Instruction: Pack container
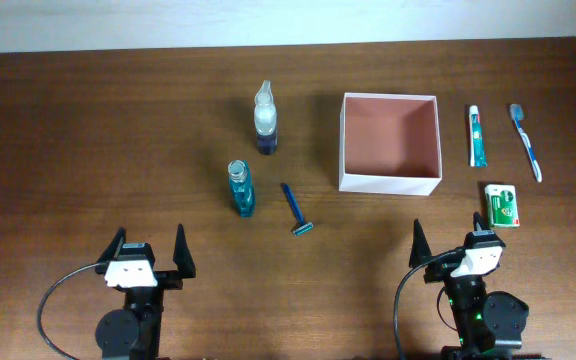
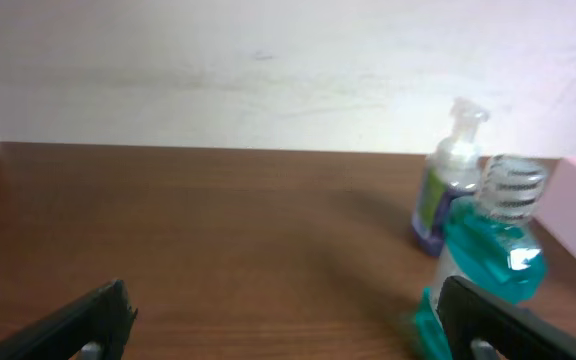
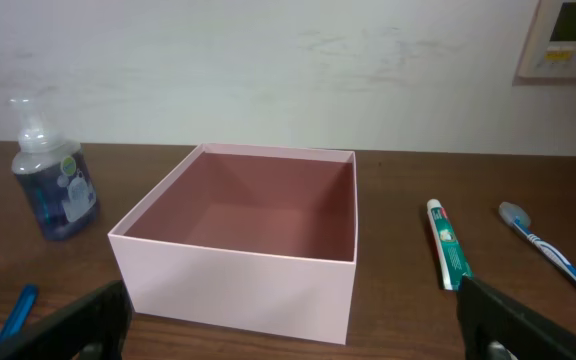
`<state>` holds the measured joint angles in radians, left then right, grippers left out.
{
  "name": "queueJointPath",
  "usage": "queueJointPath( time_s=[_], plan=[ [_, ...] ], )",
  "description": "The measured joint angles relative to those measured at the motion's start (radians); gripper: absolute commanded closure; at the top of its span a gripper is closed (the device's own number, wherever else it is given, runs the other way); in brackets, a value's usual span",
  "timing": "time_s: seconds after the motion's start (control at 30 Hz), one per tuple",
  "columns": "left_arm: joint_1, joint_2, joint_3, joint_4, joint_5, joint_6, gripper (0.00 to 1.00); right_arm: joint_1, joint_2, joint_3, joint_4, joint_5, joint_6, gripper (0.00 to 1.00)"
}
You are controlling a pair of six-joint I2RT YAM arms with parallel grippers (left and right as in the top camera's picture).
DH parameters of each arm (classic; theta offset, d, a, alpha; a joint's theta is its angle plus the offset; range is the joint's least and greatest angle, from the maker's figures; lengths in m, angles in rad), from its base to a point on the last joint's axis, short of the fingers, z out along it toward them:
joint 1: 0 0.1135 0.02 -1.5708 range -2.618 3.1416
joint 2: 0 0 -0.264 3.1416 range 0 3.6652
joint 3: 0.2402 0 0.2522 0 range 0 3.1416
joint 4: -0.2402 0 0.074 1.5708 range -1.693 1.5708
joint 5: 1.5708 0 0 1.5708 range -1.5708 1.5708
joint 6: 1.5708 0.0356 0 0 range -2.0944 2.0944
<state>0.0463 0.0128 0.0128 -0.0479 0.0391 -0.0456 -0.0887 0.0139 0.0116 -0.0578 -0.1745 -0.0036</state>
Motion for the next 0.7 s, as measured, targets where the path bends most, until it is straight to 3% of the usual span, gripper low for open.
queueJointPath(
  time_s=[0.27, 0.43, 0.53, 0.63, 0.7],
  plan=[
    [0.0, 0.0, 0.0, -0.014, 0.033, -0.026, 0.01, 0.0, 0.0, 0.0, 0.0, 0.0, 0.0, 0.01],
    [0.0, 0.0, -0.001, 0.132, 0.073, -0.026, 0.01, 0.0, 0.0, 0.0, 0.0, 0.0, 0.0, 0.01],
    [0.0, 0.002, 0.035, 0.135, 0.095, -0.027, 0.01, 0.0, 0.0, 0.0, -0.001, 0.0, 0.0, 0.01],
    [0.0, 0.043, 0.159, 0.02, 0.117, -0.024, 0.01, 0.0, 0.0, 0.0, -0.001, 0.0, 0.0, 0.01],
    [0.0, 0.169, 0.373, -0.096, 0.162, 0.002, 0.01, 0.0, -0.002, 0.0, -0.002, 0.0, 0.0, 0.01]
  ],
)
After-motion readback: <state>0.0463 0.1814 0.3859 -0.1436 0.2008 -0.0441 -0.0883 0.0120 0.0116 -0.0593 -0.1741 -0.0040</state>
